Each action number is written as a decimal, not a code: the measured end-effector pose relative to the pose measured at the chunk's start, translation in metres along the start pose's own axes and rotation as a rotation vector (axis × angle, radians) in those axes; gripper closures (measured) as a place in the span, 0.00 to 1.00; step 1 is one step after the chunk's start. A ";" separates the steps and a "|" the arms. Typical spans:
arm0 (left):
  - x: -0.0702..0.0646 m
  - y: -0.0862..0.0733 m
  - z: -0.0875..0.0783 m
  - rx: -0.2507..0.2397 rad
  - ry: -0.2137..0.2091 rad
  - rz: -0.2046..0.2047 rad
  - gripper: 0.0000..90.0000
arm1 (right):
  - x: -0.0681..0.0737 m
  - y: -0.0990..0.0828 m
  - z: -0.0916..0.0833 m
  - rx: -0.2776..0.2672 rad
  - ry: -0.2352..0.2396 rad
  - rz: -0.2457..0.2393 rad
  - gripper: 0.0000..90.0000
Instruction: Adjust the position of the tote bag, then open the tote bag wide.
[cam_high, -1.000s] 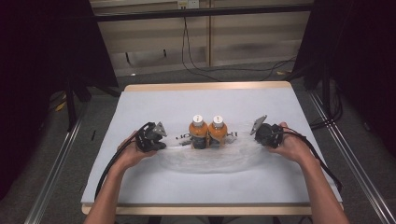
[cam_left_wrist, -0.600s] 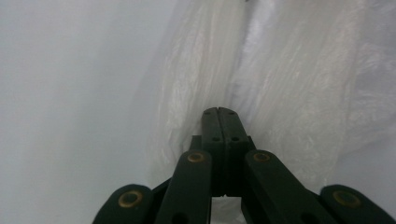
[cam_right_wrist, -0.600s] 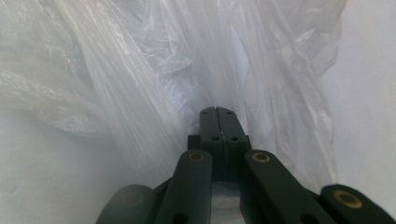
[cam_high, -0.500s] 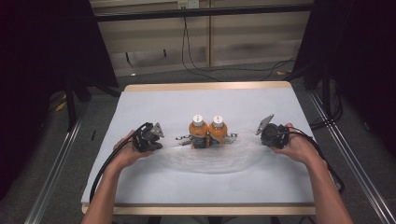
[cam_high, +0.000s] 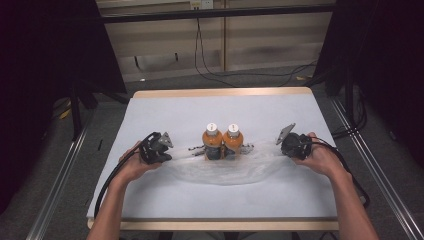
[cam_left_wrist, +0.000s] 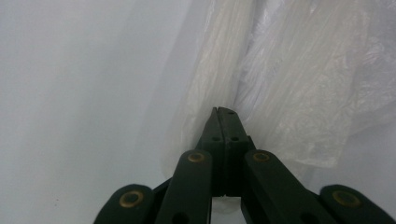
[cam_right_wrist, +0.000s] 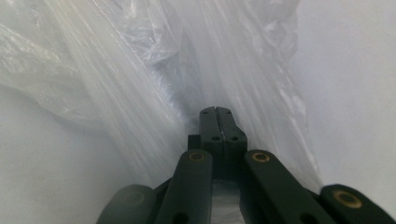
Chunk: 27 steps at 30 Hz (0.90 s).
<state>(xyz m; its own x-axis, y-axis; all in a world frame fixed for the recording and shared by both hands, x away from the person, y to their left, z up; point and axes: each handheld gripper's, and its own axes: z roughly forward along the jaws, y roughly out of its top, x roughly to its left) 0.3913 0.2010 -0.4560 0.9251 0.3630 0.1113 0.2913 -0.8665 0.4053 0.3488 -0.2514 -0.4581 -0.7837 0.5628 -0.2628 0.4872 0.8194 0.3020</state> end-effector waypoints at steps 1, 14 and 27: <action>0.000 0.000 0.000 -0.007 0.002 -0.009 1.00 | -0.001 0.000 0.000 -0.005 -0.003 -0.013 1.00; 0.004 -0.009 -0.006 -0.116 -0.092 -0.086 1.00 | -0.007 0.006 -0.012 -0.133 0.054 0.045 1.00; -0.006 0.005 -0.027 -0.304 -0.148 -0.097 1.00 | -0.008 0.007 -0.029 -0.314 0.143 0.098 1.00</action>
<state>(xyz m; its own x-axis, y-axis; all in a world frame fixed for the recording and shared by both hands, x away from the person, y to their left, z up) 0.3805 0.2043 -0.4299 0.9284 0.3659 -0.0653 0.3148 -0.6808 0.6614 0.3470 -0.2533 -0.4274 -0.7960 0.5977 -0.0950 0.4375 0.6767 0.5922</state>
